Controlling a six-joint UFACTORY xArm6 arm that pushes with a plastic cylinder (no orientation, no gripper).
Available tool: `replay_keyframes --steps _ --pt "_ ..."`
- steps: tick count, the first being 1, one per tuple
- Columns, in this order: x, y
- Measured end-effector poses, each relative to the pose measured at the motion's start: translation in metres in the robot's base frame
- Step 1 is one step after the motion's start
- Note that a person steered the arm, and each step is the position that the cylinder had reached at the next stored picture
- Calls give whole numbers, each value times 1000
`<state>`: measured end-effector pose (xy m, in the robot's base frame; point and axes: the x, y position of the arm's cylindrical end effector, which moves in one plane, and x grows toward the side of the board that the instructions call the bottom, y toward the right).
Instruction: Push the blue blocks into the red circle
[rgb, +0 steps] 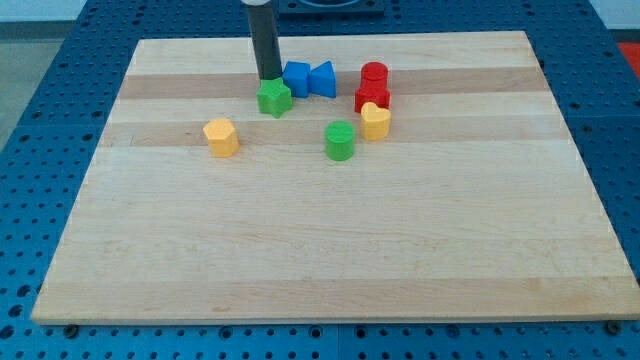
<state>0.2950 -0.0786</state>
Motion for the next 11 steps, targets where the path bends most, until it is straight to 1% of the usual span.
replay_keyframes --steps 11 --pt "-3 28"
